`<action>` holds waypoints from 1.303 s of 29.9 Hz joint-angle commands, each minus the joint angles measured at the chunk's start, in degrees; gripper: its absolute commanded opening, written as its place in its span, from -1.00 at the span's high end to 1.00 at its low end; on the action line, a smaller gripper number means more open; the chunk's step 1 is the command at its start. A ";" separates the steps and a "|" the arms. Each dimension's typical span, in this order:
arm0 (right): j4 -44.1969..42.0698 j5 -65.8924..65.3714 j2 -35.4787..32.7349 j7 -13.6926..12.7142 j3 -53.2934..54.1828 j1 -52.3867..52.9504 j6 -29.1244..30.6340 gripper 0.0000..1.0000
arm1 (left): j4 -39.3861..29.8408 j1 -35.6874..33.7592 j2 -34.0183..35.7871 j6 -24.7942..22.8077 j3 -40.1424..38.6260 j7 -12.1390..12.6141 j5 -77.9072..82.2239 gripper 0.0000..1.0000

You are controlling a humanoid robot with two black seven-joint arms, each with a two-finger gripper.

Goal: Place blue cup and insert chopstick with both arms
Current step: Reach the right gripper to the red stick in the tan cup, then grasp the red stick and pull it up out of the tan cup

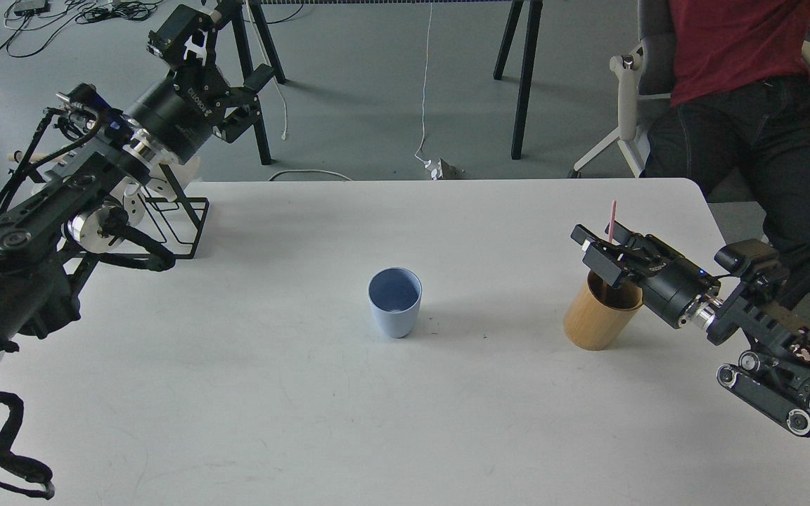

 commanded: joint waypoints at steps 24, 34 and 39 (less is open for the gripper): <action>-0.78 -0.08 1.16 0.00 -2.15 1.66 -2.07 0.83 | 0.08 0.10 0.44 0.00 -0.09 0.00 -0.13 -0.97; 1.06 0.09 -2.61 0.00 -1.62 1.84 -4.53 1.00 | 0.08 0.10 0.44 0.00 -0.09 0.00 -0.13 -0.97; 7.38 0.79 -8.85 0.00 2.50 1.67 -4.54 1.00 | 0.08 0.10 0.35 0.00 -0.09 0.00 -0.13 -0.97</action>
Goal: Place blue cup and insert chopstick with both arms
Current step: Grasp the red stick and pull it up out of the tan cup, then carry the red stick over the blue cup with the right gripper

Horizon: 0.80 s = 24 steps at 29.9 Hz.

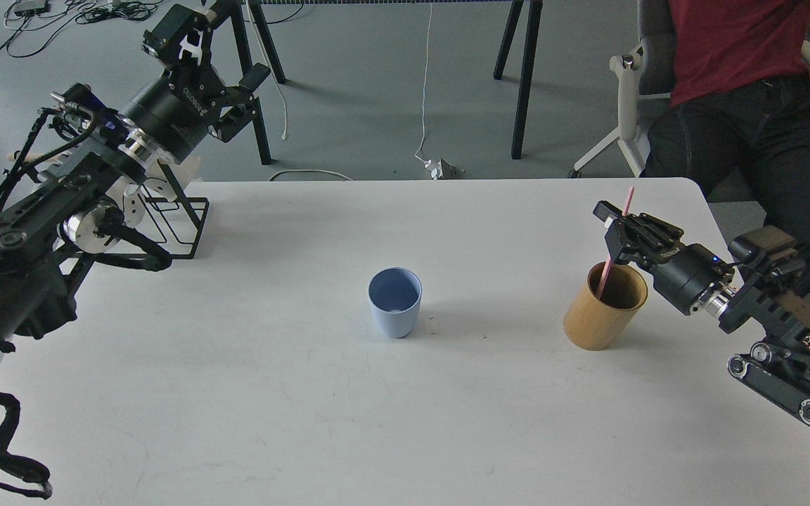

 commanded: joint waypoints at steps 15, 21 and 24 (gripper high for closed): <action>17.02 8.72 -7.33 0.00 8.33 7.55 0.91 1.00 | 1.32 3.52 -0.43 0.00 0.71 0.00 0.18 -0.97; 12.81 7.67 4.81 0.00 -1.77 12.92 0.21 1.00 | 1.58 4.22 -2.10 0.00 0.79 0.00 0.18 -0.97; 9.65 6.71 10.78 0.00 -4.77 14.77 -0.32 1.00 | 1.67 4.31 -2.28 0.00 0.79 0.00 0.18 -0.98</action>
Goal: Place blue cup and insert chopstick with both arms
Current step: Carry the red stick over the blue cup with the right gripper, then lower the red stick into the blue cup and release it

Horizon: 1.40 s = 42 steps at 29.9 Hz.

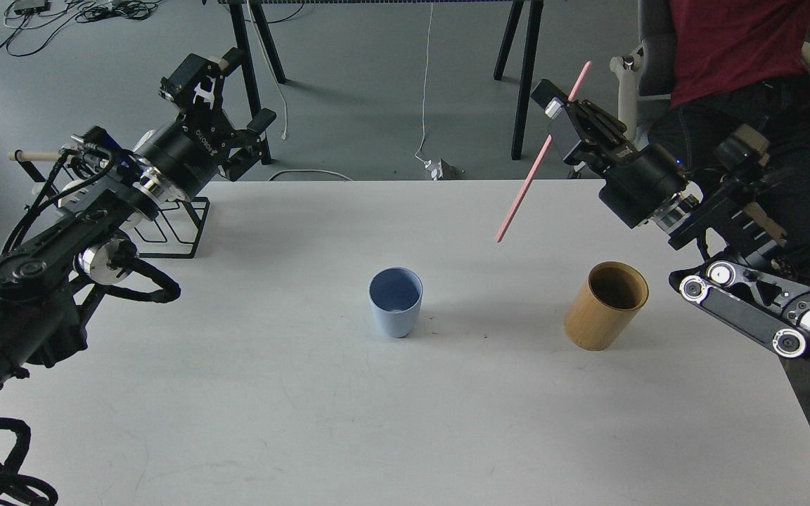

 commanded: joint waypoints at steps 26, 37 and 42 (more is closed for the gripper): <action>-22.40 -9.64 26.32 0.00 -7.70 3.93 -2.19 1.00 | 0.85 1.05 -0.76 0.00 -0.27 0.00 0.00 -0.98; -27.50 -9.64 30.01 0.00 -8.40 3.93 -2.19 1.00 | 0.85 0.96 -1.02 0.00 -0.54 0.00 -0.08 -0.98; -28.29 -9.64 30.63 0.00 -9.10 3.84 -2.19 1.00 | 0.85 1.05 -1.11 0.00 -0.54 0.00 -0.08 -0.98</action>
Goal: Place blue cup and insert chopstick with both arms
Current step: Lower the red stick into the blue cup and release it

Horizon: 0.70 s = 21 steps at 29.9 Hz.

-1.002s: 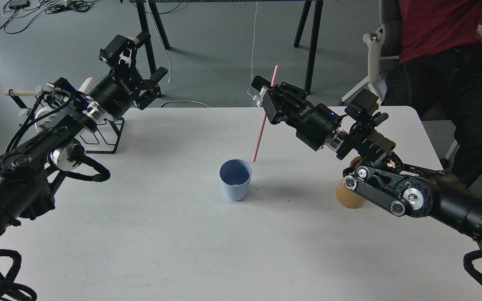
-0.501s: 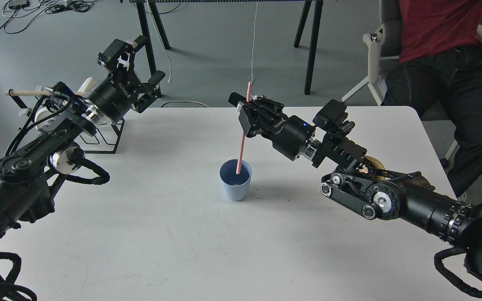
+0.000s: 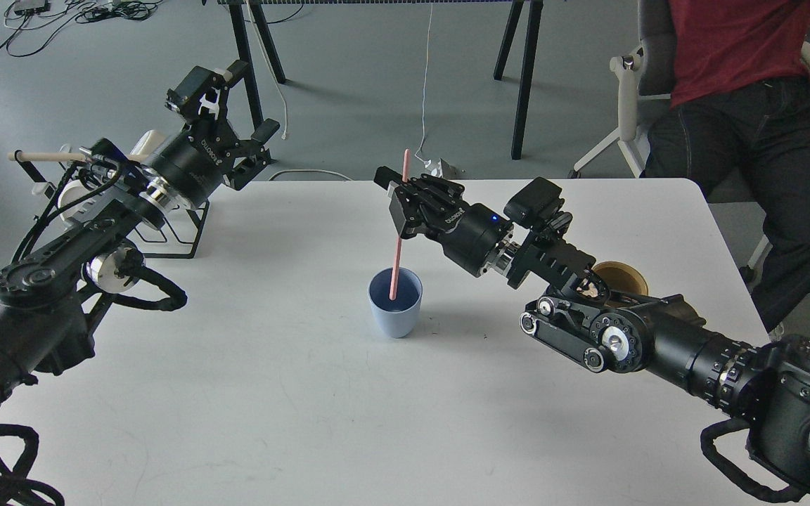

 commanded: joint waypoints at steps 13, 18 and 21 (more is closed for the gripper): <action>-5.42 0.27 1.15 0.00 -2.81 -0.35 0.00 0.90 | 0.00 0.37 -0.04 0.00 -0.01 0.00 0.00 -0.98; -5.51 0.44 1.15 0.00 -2.72 -0.79 0.00 0.67 | 0.00 0.37 -0.04 0.00 -0.01 0.00 0.00 -0.98; -5.42 0.88 1.15 0.00 -2.55 -0.70 0.00 0.22 | 0.00 0.37 -0.04 0.00 -0.01 0.00 0.00 -0.98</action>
